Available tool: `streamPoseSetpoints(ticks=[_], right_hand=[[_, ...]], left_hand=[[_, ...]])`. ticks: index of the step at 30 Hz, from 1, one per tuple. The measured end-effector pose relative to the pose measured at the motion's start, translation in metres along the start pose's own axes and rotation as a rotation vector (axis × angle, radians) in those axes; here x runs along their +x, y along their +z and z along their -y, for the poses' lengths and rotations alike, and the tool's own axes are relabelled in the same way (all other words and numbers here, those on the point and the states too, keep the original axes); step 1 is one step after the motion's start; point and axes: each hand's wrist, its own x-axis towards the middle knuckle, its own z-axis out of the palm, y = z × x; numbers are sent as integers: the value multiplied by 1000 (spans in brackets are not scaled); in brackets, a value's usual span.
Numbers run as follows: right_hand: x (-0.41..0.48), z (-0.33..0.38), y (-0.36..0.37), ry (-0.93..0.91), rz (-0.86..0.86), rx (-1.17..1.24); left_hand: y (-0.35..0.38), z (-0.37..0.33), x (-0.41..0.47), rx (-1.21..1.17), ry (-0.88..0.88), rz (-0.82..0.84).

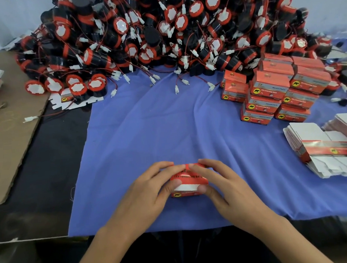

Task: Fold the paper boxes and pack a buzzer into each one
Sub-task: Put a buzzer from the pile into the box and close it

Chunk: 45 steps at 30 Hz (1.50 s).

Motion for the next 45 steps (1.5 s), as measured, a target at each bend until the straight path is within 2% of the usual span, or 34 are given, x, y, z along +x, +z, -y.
streamPoseSetpoints(ticks=[6,12,15,21,25,31,35,38,41,45], right_hand=[[3,8,-3,37,-19,4],[6,12,-5,39,7,131],[6,15,-3,41,3,113],[11,20,-12,17,78,4],[19,21,-20,33,80,70],[21,17,-21,-8,74,23],[17,16,-17,-25,11,9],[11,18,-10,-39,-90,0],[6,17,-3,-77,-153,-53],[6,14,5,-55,-198,-72]], left_hand=[[-1,-7,0,28,-12,-50],[-3,-6,-2,-108,-10,-82],[-2,-7,-4,-135,-23,-85],[-1,-7,-7,-149,-84,77],[-2,-7,-3,-150,-86,30],[-7,-4,1,-225,-105,47],[-7,-2,2,-146,-72,22],[-3,-4,-2,6,-34,29],[4,-5,-5,170,65,-44],[9,-1,-2,227,120,-123]])
